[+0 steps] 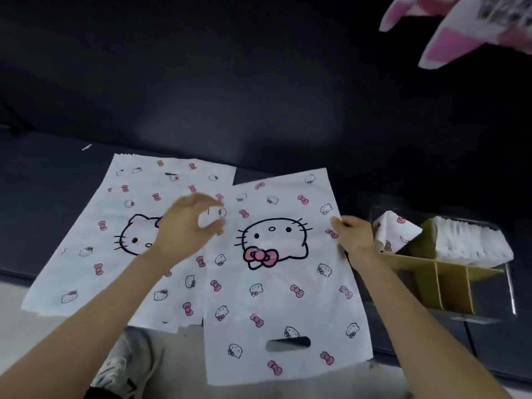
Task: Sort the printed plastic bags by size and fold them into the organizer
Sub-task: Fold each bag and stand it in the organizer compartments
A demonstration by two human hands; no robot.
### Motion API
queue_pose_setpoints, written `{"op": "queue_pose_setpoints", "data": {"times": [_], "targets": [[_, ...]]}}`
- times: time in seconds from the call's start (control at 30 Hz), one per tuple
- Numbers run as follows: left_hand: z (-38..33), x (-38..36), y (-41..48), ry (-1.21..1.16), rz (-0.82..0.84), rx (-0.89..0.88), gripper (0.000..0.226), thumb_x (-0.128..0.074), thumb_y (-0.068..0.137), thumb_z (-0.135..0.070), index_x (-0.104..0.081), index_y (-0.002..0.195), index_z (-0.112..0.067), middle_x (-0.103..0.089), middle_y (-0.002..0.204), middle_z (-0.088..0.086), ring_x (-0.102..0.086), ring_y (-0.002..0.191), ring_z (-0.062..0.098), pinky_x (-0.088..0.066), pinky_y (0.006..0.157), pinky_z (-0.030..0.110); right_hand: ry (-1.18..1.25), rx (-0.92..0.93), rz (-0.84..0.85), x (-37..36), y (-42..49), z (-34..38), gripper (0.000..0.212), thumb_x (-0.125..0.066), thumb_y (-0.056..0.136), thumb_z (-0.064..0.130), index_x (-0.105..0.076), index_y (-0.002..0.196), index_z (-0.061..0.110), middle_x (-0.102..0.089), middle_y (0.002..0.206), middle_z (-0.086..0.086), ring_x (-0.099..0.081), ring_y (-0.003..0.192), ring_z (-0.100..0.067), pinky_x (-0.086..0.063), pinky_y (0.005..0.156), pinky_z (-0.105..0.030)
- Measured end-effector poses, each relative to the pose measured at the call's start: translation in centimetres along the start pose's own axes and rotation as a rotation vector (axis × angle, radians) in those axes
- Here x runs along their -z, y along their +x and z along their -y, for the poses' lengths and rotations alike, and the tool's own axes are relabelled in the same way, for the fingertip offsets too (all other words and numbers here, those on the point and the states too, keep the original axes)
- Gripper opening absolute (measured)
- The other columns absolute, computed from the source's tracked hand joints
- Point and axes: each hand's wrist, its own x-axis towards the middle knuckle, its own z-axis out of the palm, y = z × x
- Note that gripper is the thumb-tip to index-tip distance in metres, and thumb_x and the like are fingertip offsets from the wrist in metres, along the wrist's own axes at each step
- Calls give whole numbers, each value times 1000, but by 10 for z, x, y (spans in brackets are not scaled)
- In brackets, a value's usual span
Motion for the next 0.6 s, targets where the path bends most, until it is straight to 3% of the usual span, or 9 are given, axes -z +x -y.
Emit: {"op": "queue_pose_setpoints", "data": {"times": [0.07,0.1,0.13,0.2,0.27,0.33,0.43,0.53,0.6], "targets": [[6,-27,-31,-66,254,-4,69,-41,76,-76,-71,110,-23,-64,120,-4,-57,114,16,-34,95,18,-175,8,22,1,3,-11,18,-55,93,17,-62,78,11,-54,60,-1,-49,56,-19,-36,53,-26],[12,-41,-47,-62,361,-20,82,-29,74,-85,-70,112,-25,-62,125,-4,-54,119,16,-33,100,20,-311,33,43,0,1,-15,18,-55,93,21,-66,104,12,-64,78,-7,-60,72,-24,-44,64,-28],[21,-55,-62,-1,436,-57,86,-20,75,-87,-68,116,-28,-60,127,-2,-52,123,18,-35,103,25,-474,70,53,0,-4,-21,37,-56,93,25,-56,128,14,-66,99,-13,-62,91,-30,-46,78,-32],[37,-77,-83,137,538,-148,70,-17,86,-78,-57,123,-33,-59,131,2,-53,124,26,-40,104,30,-670,297,26,-2,-25,-33,56,-62,89,33,-45,140,16,-62,117,-14,-58,107,-35,-43,90,-37],[48,-89,-95,225,526,-197,59,-20,93,-68,-48,130,-33,-49,141,3,-42,131,27,-22,109,29,-699,600,64,-6,-58,-54,57,-61,80,49,-60,128,18,-65,118,-11,-61,108,-35,-47,93,-40],[51,-94,-99,230,497,-213,62,-20,94,-67,-48,135,-29,-39,148,2,-33,137,26,-11,112,31,-841,796,166,-12,-85,-92,66,-49,71,67,-67,118,24,-64,123,-9,-58,117,-33,-44,95,-51],[50,-96,-101,131,477,-210,64,-26,91,-69,-57,129,-28,-41,147,2,-33,137,26,-8,114,30,-863,802,245,-19,-100,-131,61,-45,70,71,-69,111,33,-59,131,-6,-41,127,-24,-35,104,-44],[51,-89,-113,-24,467,-203,54,-45,84,-67,-66,117,-29,-54,137,-2,-38,135,21,-11,114,24,-745,745,152,-18,-103,-122,42,-52,71,62,-76,90,34,-66,120,0,-47,113,-20,-33,84,-33],[55,-85,-126,-45,473,-271,52,-55,78,-61,-65,118,-29,-56,134,-4,-38,133,18,-11,114,22,-737,745,125,-18,-107,-120,39,-50,74,63,-77,83,36,-68,114,4,-52,104,-19,-32,80,-32]]}}
